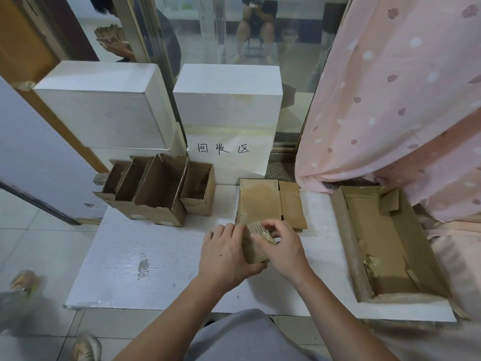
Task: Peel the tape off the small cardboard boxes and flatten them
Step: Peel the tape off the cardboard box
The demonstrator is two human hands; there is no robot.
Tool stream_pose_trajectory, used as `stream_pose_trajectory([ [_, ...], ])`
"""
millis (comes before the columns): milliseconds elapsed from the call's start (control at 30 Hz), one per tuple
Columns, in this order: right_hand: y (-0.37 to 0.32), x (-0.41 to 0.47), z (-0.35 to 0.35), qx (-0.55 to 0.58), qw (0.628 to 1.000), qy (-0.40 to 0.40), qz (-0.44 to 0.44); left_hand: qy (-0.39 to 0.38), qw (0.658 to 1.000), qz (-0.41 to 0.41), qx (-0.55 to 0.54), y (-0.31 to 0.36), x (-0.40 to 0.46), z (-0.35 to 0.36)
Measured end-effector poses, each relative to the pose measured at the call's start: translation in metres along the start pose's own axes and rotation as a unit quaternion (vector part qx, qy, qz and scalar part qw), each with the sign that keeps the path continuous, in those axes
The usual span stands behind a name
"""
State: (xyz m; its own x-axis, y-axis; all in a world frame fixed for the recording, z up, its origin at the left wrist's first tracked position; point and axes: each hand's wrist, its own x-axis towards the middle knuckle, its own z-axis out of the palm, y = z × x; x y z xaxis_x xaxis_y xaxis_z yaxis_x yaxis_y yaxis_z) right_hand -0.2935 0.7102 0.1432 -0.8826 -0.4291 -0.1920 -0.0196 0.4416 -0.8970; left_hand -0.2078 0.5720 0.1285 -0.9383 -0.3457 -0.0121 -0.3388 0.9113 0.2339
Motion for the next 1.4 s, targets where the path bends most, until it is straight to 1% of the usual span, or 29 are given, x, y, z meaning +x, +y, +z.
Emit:
stream_pose_trajectory([
  [100, 0.001, 0.004, 0.003, -0.010, 0.999, 0.038, 0.011, 0.014, 0.999, 0.033, 0.006, 0.003, -0.001, 0.001],
  [200, 0.004, 0.007, 0.005, -0.026, 0.998, 0.059, 0.010, 0.031, 0.998, 0.055, 0.012, 0.006, -0.003, 0.005],
  [367, 0.005, 0.009, 0.007, -0.008, 0.996, 0.088, -0.003, 0.047, 0.997, 0.052, 0.008, 0.006, -0.003, 0.006],
  [500, 0.004, 0.010, 0.007, 0.003, 0.993, 0.114, -0.030, 0.054, 0.998, 0.039, 0.000, 0.006, -0.001, 0.004],
  [567, 0.001, 0.011, 0.005, 0.020, 0.994, 0.101, -0.040, 0.055, 0.998, 0.020, -0.009, 0.005, 0.000, 0.001],
  [700, 0.000, 0.010, -0.001, 0.079, 0.996, 0.026, -0.021, 0.064, 0.997, -0.032, -0.042, -0.001, 0.004, -0.003],
  [800, 0.002, 0.006, 0.001, 0.080, 0.996, 0.010, -0.025, 0.067, 0.995, -0.063, -0.050, -0.004, 0.008, -0.007],
  [900, 0.007, 0.004, 0.002, 0.035, 0.998, 0.020, -0.054, 0.067, 0.995, -0.063, -0.042, -0.004, 0.008, -0.007],
  [1000, 0.008, 0.002, 0.003, -0.018, 0.995, 0.026, -0.091, 0.062, 0.994, -0.059, -0.073, -0.003, 0.007, -0.006],
  [1100, 0.006, -0.004, 0.006, -0.071, 0.990, 0.014, -0.118, 0.047, 0.994, -0.043, -0.089, -0.003, 0.006, -0.004],
  [1267, 0.008, -0.004, 0.004, -0.096, 0.989, -0.021, -0.112, 0.027, 0.996, -0.032, -0.083, -0.003, 0.001, -0.001],
  [1333, 0.009, -0.004, 0.002, -0.113, 0.985, -0.014, -0.128, 0.019, 0.995, -0.035, -0.086, -0.002, -0.001, 0.001],
  [1400, 0.008, -0.006, 0.001, -0.129, 0.979, 0.010, -0.158, 0.014, 0.995, -0.038, -0.087, -0.002, 0.000, 0.003],
])
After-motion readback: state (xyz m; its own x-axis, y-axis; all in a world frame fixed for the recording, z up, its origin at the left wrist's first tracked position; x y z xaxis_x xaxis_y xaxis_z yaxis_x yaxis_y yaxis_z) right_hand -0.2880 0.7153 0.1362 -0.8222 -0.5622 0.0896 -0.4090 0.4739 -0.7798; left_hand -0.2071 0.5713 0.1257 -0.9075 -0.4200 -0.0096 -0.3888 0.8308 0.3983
